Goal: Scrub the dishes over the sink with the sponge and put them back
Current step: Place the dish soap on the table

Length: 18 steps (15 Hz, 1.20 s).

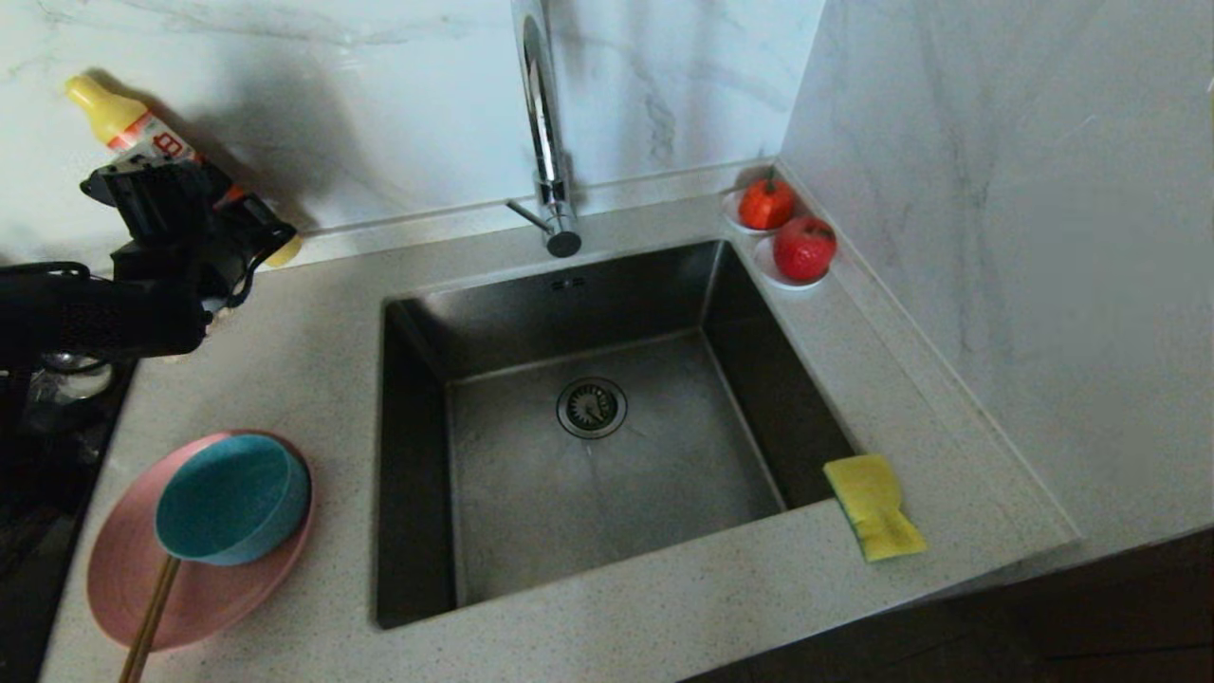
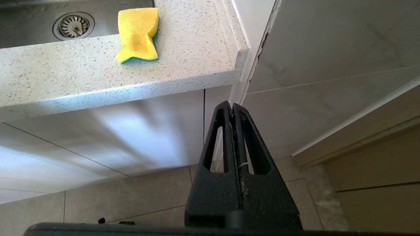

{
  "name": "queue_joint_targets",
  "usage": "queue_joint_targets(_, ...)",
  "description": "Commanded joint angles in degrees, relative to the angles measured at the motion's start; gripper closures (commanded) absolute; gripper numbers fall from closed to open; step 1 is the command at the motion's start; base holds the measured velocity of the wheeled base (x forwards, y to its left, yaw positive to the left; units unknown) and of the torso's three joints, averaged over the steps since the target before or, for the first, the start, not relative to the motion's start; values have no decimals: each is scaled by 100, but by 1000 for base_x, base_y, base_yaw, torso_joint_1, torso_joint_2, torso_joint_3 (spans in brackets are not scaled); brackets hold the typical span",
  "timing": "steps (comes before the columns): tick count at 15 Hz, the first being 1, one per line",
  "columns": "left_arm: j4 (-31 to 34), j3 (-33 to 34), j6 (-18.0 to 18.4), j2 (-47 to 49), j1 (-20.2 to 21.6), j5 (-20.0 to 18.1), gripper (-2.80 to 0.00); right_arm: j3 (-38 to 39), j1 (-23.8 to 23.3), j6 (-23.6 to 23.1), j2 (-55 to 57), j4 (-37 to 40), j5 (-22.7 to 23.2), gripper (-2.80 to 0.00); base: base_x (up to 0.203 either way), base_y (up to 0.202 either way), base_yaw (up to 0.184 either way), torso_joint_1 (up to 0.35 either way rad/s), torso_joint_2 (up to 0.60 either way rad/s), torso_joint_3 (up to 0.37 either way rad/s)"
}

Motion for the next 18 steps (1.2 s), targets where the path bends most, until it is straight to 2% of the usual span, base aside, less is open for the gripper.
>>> queue_joint_targets(1,-123,240,244,104,55,10,0,2,1,-4,-1,-1,0,0,0,0,0,0,0,0)
queue_joint_targets(5,-498,276,578,272,103,18,0,3,1,-4,7,-1,0,0,0,0,0,0,0,0)
queue_joint_targets(8,-1073,210,826,507,107,7,0,2,1,-4,-1,-1,0,0,0,0,0,0,0,0)
queue_joint_targets(12,-1305,21,973,721,125,-16,0,2,1,-4,4,-1,0,0,0,0,0,0,0,0)
queue_joint_targets(15,-1481,18,1341,900,125,-24,0,3,1,-4,7,-1,0,0,0,0,0,0,0,0)
queue_joint_targets(18,-1473,-53,1413,970,125,-34,0,2,1,-4,7,-1,0,0,0,0,0,0,0,0)
